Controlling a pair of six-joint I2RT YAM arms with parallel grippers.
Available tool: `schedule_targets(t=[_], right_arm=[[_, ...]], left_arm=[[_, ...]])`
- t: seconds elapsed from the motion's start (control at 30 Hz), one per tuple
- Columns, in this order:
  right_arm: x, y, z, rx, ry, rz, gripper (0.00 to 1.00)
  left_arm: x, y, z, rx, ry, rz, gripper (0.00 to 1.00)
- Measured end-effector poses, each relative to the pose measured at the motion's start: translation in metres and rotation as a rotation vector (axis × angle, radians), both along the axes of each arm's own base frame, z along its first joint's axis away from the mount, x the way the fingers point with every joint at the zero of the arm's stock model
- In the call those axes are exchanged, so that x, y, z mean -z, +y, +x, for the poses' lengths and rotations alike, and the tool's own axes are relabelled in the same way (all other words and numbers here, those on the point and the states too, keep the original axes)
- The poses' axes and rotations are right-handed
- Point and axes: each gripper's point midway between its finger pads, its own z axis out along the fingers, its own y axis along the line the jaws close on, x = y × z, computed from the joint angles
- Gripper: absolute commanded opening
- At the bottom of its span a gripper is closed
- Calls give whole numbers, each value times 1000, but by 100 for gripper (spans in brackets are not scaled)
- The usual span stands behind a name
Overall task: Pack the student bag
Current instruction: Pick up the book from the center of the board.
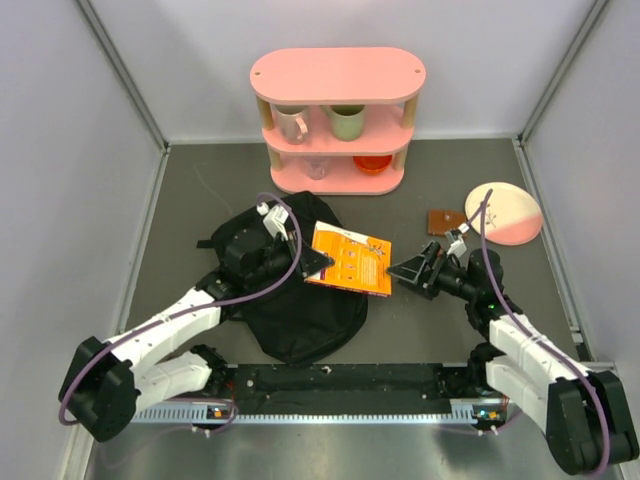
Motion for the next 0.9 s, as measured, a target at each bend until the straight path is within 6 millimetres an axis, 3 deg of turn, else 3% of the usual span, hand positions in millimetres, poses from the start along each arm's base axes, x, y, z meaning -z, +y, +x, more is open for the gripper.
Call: schedule_targets(t=[0.23,0.33,0.37,0.4,0.57,0.6,0.7,0.73,0.9], right_arm=[[-25,11,1,-48,-32,114,97],[-29,15,2,-72,-12,161,86],[-31,17,3,-82,-11,180,80],[-34,19,3,-91,-8,200,65],[-48,22,-2,-127,-34,284,9],[-52,23,-3,-134,-47,301,0],[-61,23,-4,-145,-76,327,0],[-62,23,-5,-145,-80,332,0],[-58,19,-11,-117,-81,316,0]], left_arm=[[-13,-11,-12,108,-38,-57,0],[-20,-18,-16,157,-61,-93,0],[-21,-20,-17,175,-67,-103,0],[-22,-22,-18,186,-71,-110,0],[-22,-26,-22,231,-76,-125,0],[-21,-26,-22,232,-72,-123,8],[-20,-25,-21,225,-63,-126,46],[-20,-25,-20,223,-65,-126,70],[-7,-17,-15,170,-50,-57,97]])
